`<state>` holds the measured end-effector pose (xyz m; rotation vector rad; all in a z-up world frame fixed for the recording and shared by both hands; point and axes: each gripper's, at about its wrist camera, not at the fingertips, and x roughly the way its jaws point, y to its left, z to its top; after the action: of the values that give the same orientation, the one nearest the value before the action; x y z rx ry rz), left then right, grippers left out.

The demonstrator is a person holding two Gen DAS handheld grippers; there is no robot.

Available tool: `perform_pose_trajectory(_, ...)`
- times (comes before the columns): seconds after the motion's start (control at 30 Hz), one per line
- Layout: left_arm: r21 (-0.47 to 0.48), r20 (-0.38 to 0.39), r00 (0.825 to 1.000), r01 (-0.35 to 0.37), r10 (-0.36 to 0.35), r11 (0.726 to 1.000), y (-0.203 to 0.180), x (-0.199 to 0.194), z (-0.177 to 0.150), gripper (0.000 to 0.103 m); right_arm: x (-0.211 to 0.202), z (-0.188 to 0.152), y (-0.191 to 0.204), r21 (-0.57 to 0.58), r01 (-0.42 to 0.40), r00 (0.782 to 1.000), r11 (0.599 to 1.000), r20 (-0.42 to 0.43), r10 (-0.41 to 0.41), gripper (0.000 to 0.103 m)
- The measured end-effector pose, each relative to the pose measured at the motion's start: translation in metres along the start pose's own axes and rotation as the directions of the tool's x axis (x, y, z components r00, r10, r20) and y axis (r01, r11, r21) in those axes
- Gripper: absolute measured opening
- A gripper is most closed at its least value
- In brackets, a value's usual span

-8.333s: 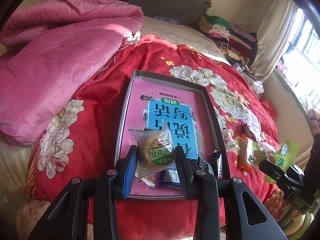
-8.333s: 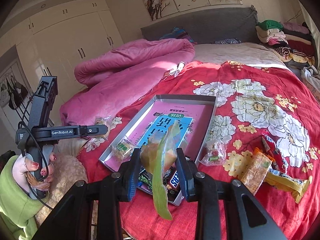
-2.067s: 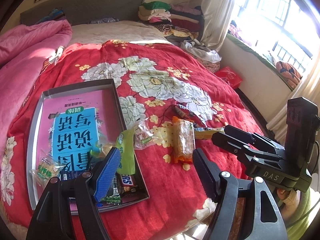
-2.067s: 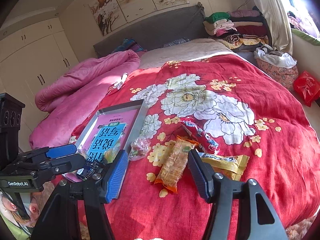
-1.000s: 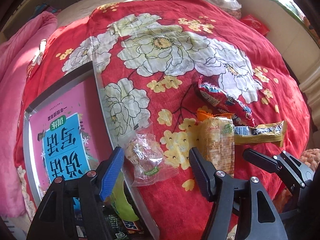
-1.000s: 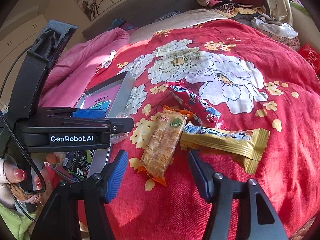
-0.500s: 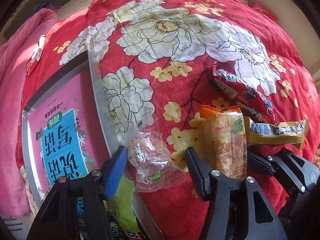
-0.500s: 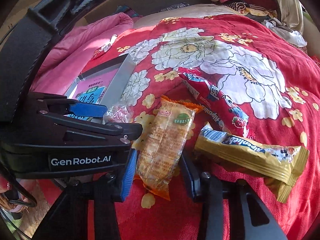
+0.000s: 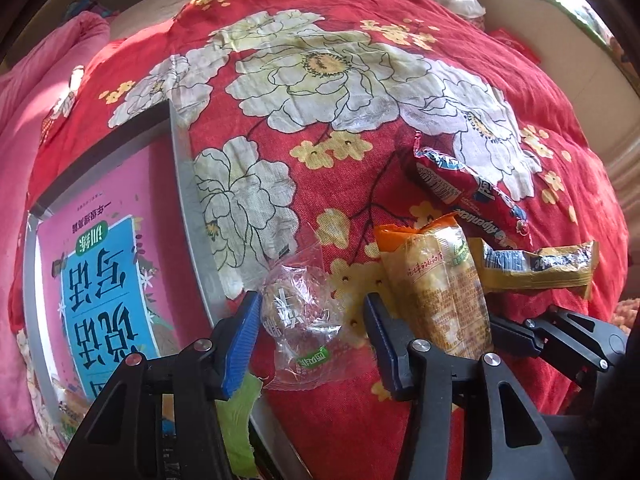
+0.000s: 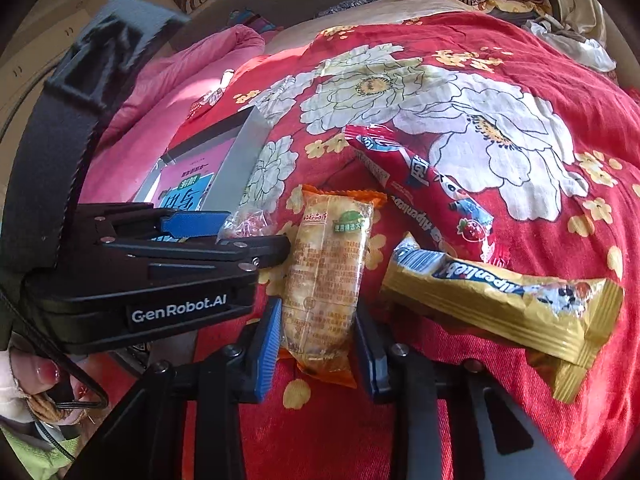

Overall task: Organize snacks
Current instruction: 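Grasp the clear pastry bag with the left gripper while the right gripper grasps the orange bread roll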

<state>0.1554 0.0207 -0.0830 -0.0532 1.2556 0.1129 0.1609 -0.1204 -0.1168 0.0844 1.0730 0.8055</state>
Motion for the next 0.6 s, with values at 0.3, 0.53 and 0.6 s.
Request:
perform_pose_trajectory(0.3, -0.027, 0.013, 0.993, 0.119, -0.119, 0.993, -0.005, -0.019, -0.021, 0.054, -0.017, -0.009, -0.013, 0.061, -0.024, 1.000, 0.998, 0.003, 0.024, 0.032)
perform_pose_trajectory(0.53, -0.039, 0.040, 0.985, 0.168, -0.166, 0.985, -0.006, -0.032, -0.029, 0.053, -0.010, -0.007, -0.010, 0.037, -0.016, 1.000, 0.999, -0.010, 0.017, 0.032)
perform_pose_trajectory(0.6, -0.051, 0.046, 0.982, 0.186, -0.184, 0.981, -0.003, -0.037, -0.031, 0.053, -0.012, -0.007, -0.013, 0.063, -0.049, 0.999, 0.997, -0.005, 0.049, 0.032)
